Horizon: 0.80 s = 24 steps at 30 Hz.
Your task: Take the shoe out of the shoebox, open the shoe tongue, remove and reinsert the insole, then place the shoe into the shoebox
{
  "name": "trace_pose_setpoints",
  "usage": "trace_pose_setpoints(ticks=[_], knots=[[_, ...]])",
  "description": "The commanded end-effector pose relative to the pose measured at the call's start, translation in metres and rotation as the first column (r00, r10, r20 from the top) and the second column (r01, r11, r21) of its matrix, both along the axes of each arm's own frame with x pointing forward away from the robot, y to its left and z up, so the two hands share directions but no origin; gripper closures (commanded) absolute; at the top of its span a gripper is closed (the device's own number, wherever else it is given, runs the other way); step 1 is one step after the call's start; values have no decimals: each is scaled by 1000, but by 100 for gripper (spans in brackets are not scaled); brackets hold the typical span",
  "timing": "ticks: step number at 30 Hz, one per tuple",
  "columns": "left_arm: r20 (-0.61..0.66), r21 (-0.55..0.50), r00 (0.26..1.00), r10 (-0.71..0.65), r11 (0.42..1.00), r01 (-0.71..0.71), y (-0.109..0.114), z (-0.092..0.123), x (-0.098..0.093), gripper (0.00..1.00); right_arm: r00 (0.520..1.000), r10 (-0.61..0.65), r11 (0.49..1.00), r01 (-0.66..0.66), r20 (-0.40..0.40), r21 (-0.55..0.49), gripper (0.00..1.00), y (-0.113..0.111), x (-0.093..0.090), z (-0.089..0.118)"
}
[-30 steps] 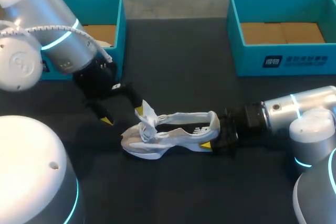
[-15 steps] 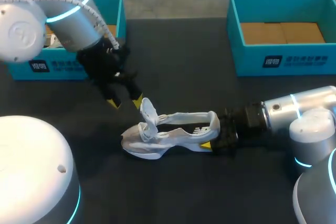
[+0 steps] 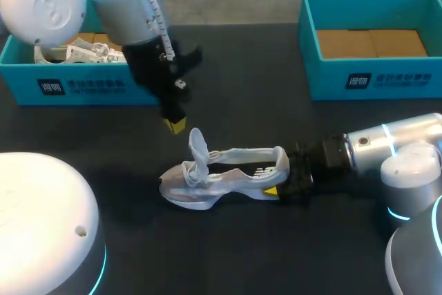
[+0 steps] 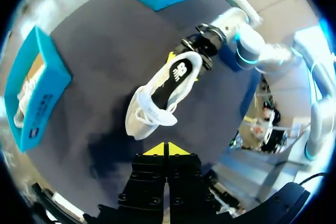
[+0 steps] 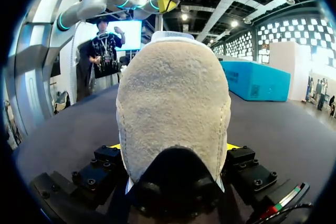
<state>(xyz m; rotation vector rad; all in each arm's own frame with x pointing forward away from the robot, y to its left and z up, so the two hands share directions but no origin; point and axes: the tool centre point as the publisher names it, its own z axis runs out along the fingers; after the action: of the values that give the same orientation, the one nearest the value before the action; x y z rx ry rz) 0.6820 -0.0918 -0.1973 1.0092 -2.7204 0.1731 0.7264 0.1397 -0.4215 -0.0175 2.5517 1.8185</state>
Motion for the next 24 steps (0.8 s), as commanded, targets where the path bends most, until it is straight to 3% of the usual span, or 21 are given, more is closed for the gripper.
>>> trace_pose_setpoints(ticks=[1,3,4,7,24], knots=[[-11,21,981,-192,981,192,-13,7,3,100,1000,0,1000,0,1,-1,100,2,0,-3],[-15,18,968,-251,968,251,-17,8,3,100,1000,0,1000,0,1,-1,100,2,0,-3],[-8,66,940,-342,938,341,-18,7,2,100,1000,0,1000,0,1,-1,100,2,0,-3],[13,109,899,-438,894,434,-20,2,-3,100,1000,0,1000,0,1,-1,100,2,0,-3],[40,119,878,-478,874,470,-23,2,-6,100,1000,0,1000,0,1,-1,100,2,0,-3]])
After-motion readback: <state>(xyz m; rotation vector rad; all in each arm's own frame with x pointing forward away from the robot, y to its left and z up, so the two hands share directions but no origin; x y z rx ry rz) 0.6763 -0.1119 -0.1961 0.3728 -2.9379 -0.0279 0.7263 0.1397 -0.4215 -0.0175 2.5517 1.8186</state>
